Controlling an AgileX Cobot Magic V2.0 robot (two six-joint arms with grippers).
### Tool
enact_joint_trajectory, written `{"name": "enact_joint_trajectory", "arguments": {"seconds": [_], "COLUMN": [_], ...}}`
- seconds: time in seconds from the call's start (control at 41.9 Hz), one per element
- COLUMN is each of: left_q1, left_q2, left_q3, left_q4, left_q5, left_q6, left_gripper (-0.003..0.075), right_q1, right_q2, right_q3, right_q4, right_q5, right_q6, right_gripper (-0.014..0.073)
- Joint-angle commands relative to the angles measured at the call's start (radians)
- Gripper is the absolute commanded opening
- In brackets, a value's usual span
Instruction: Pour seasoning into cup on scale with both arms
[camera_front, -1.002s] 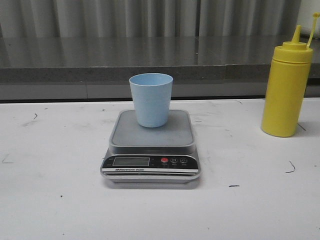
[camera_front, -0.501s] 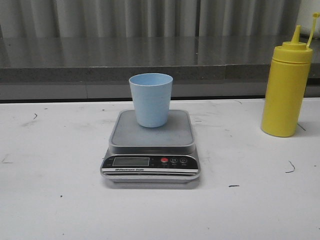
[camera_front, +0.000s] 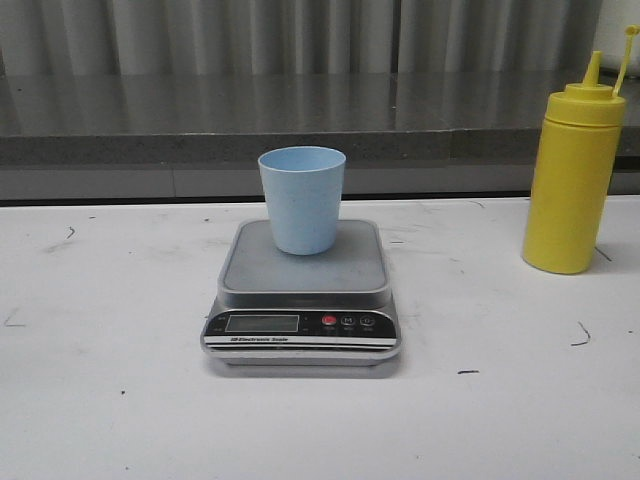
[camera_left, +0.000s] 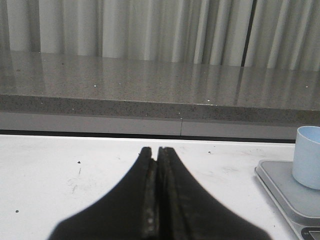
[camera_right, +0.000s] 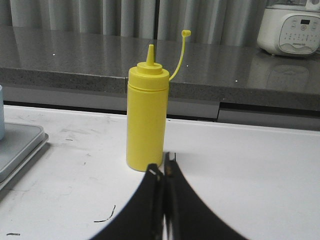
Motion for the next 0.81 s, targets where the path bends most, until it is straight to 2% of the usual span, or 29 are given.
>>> {"name": "enact_joint_trajectory", "arguments": {"seconds": [0.0,0.668,0.787], "left_q1": [0.001,0.001,0.001], "left_q2": [-0.015,-0.015,-0.015], "left_q3": [0.024,0.024,0.024], "left_q4": [-0.008,-0.008,-0.008], "left_q5": [-0.084,-0.084,-0.084], "left_q6": [-0.003,-0.003,-0.003], "left_gripper": [-0.002,-0.002,-0.002], "right_q1": [-0.01,-0.014,-0.014], "right_q2": [-0.016,-0.016,-0.016], "right_q3": [-0.007,-0.007,-0.006], "right_q4": [0.003,-0.011,-0.021], "right_q5": [-0.088,-0.094,-0.108], "right_q6": [-0.01,-0.009,0.048], "right_gripper": [-0.0067,-0.0067,-0.0067]}}
